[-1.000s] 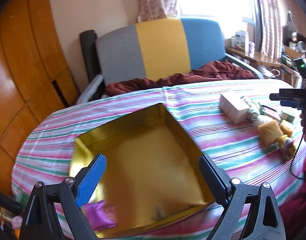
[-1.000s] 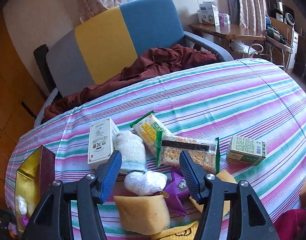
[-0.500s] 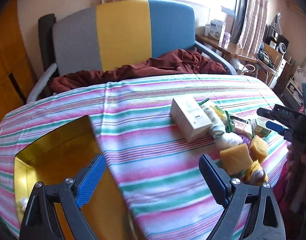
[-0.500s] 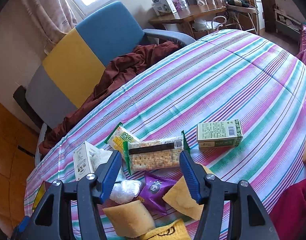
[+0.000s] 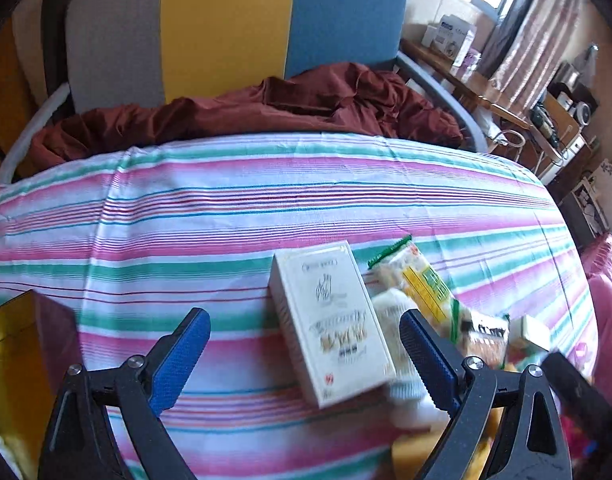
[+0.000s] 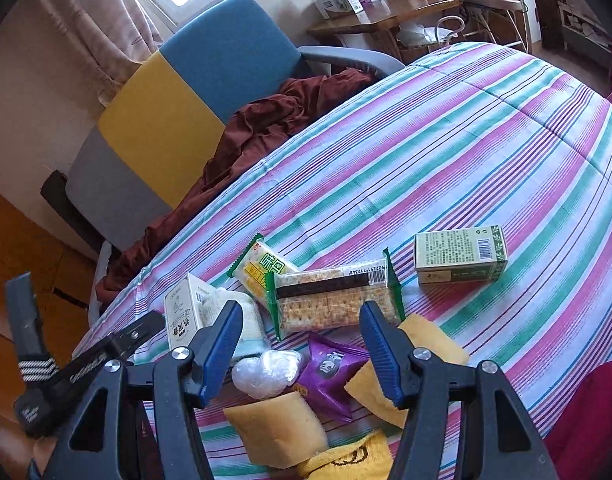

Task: Organize objects
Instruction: 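Return both grippers to the items and grasp the white box with the left gripper, then carry the white box to the tray with the left gripper while the right gripper grasps a yellow sponge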

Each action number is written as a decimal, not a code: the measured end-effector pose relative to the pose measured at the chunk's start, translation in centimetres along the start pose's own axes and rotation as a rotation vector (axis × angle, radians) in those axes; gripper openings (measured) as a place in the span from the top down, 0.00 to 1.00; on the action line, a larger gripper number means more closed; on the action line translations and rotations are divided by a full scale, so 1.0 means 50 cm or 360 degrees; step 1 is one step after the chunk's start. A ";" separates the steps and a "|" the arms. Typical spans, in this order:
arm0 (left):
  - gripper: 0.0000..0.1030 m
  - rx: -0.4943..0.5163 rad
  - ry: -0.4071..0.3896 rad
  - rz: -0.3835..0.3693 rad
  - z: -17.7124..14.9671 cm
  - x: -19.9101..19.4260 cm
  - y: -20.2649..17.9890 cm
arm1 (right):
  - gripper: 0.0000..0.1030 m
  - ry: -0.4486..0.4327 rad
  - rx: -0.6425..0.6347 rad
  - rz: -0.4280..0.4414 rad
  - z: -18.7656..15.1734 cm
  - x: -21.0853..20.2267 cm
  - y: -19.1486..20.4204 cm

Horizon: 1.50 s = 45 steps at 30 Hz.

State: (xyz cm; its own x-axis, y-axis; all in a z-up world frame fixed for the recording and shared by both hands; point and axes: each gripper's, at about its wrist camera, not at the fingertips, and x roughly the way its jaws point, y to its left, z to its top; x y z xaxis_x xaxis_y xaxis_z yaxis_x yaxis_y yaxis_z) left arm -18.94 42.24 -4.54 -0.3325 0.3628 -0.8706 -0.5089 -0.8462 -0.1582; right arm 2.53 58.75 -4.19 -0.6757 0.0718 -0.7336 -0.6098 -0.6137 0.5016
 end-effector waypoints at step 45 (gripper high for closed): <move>0.49 0.0151 0.0043 0.0093 -0.294 -0.052 0.043 | 0.37 0.0506 -0.0857 -0.0075 -0.125 0.099 0.147</move>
State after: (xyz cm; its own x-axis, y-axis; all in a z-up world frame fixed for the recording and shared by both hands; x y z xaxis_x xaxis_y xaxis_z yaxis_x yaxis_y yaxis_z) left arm -7.50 33.75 -9.48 -0.3428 0.3024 -0.8894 -0.5626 -0.8243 -0.0634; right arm -2.70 49.67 -6.99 -0.4462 -0.0780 -0.8915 -0.2859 -0.9316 0.2246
